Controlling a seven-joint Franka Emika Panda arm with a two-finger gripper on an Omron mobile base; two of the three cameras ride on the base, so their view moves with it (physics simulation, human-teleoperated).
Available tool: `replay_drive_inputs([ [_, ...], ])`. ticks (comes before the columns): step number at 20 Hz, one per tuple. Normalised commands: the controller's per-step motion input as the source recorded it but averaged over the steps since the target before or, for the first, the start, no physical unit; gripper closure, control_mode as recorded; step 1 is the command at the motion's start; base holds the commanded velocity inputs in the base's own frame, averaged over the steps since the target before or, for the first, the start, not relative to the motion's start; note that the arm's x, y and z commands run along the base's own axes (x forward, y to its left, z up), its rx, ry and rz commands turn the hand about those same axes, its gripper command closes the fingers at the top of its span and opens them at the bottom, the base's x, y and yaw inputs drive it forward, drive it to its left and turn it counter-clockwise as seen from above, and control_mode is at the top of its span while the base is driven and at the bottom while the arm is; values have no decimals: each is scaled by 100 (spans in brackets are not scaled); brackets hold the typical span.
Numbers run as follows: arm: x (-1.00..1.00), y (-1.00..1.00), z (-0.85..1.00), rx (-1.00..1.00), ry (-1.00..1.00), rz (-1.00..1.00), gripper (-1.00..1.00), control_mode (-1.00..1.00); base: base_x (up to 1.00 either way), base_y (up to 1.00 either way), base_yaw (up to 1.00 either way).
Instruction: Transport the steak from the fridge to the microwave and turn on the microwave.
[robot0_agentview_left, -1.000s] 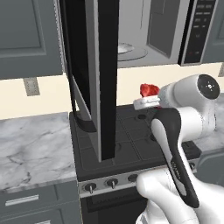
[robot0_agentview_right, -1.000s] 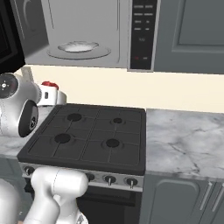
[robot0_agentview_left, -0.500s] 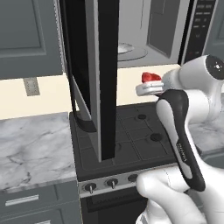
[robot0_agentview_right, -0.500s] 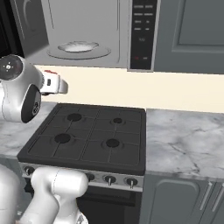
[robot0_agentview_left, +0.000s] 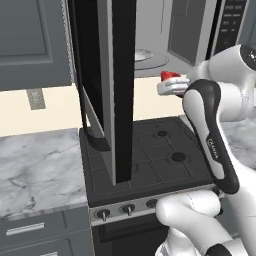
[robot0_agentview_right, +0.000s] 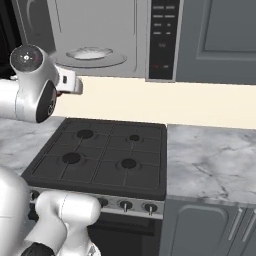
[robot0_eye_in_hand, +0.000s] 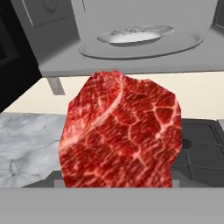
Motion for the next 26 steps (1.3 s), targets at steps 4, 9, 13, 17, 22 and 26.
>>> replay_drive_inputs([
  [4,49,1,15,0,0,0,100,-100,0,0,0],
  [9,55,2,15,0,0,0,100,-100,0,0,0],
  [13,50,6,17,-2,0,0,100,-100,0,0,0],
  [17,46,12,22,-5,0,0,100,-100,0,0,0],
  [22,51,6,19,-5,0,2,100,-100,0,0,0],
  [26,55,6,14,-8,0,3,100,-100,0,0,0],
])
